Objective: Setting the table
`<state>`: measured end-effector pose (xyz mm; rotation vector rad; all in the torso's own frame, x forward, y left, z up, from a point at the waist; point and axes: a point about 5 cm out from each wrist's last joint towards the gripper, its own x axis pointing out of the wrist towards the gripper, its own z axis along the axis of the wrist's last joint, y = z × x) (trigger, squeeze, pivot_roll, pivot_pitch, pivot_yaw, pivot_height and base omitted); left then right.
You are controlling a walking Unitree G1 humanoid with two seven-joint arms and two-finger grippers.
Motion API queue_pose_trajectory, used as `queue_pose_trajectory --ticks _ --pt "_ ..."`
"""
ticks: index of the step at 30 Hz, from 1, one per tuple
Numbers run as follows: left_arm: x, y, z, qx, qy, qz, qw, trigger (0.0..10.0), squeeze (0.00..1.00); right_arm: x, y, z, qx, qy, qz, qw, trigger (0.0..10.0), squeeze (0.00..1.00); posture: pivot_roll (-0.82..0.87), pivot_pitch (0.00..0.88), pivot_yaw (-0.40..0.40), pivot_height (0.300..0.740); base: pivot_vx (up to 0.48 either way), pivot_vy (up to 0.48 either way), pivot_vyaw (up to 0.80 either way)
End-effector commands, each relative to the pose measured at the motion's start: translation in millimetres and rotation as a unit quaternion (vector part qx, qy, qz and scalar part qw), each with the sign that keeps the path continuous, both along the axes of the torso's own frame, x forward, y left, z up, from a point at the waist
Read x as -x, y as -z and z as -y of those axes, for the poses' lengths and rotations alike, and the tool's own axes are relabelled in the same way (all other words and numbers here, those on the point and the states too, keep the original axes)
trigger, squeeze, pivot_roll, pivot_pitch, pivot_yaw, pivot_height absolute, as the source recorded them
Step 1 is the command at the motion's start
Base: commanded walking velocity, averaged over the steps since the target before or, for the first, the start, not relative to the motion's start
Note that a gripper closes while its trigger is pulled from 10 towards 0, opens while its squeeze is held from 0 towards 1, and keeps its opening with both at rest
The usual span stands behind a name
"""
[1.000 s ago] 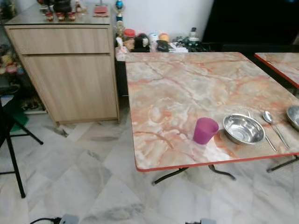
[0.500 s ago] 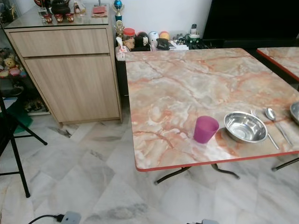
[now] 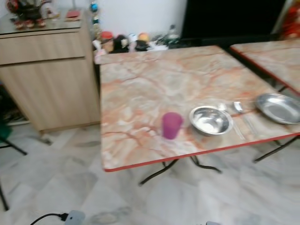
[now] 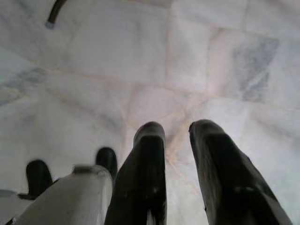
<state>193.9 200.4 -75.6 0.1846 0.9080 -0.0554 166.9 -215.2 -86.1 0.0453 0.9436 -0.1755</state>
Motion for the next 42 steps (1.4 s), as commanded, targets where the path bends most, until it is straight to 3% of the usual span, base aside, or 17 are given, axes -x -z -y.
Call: queue_pose_trajectory --ticks 1,10,19,42 --pt "-18.0 -11.0 -5.7 0.034 -0.047 0.035 0.998 10.0 0.0 -7.8 1.9 -29.2 -0.082 0.03 0.004 0.996 10.0 0.0 0.08 0.108 -0.057 0.74 0.0 -0.322 0.0" --pt "-17.9 -10.8 -5.7 0.034 -0.048 0.033 0.998 10.0 0.0 -10.6 0.1 -28.4 -0.069 0.014 0.013 0.997 10.0 0.0 0.09 0.107 -0.056 0.74 0.0 -0.323 0.0" --pt "-17.2 -10.2 -5.0 0.035 -0.047 0.031 0.998 10.0 0.0 -9.9 0.8 -30.3 -0.071 0.008 0.008 0.997 10.0 0.0 0.09 0.104 -0.057 0.74 0.0 -0.321 0.72" --pt "-16.2 -9.1 -2.3 0.037 -0.038 0.026 0.998 10.0 0.0 -13.1 -1.0 -29.7 -0.067 0.016 0.02 0.997 10.0 0.0 0.07 0.062 -0.049 0.74 0.0 -0.32 0.0"
